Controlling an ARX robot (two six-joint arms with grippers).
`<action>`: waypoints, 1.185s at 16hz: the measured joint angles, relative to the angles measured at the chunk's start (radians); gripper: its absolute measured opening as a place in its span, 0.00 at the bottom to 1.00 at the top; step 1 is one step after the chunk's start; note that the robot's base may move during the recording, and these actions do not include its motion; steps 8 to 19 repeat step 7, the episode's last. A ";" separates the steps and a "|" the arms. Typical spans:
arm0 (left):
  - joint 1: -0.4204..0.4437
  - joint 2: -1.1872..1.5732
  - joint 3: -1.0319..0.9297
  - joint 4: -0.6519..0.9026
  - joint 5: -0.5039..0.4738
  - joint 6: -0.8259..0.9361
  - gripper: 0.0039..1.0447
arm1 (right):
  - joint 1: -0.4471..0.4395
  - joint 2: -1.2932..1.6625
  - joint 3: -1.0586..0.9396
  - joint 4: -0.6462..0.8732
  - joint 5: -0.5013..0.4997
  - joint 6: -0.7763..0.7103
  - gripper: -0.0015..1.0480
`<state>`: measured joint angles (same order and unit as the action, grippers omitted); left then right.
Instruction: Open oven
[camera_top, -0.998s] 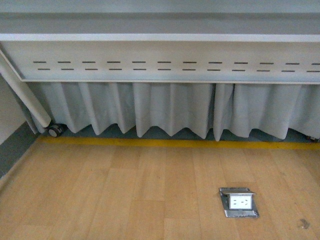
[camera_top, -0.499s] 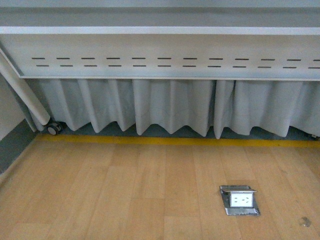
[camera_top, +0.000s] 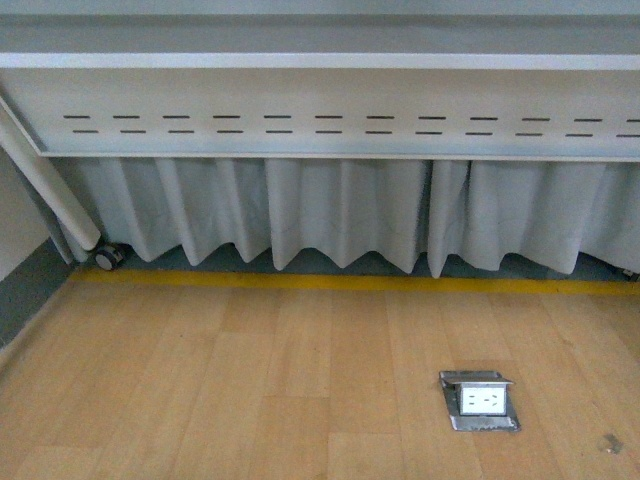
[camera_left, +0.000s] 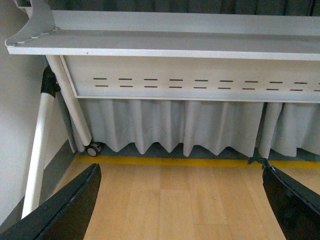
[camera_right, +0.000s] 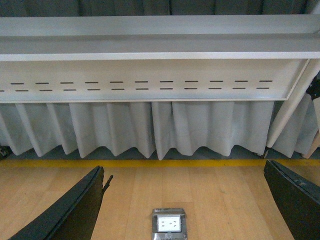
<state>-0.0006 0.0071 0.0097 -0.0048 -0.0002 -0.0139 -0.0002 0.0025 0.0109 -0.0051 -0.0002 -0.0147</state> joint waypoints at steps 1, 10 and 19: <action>0.000 0.000 0.000 0.000 0.000 0.000 0.94 | 0.000 0.000 0.000 0.000 0.000 0.000 0.94; 0.000 0.000 0.000 0.000 0.000 0.000 0.94 | 0.000 0.000 0.000 0.000 0.000 0.000 0.94; 0.000 0.000 0.000 0.000 0.000 0.000 0.94 | 0.000 0.000 0.000 0.000 0.000 0.000 0.94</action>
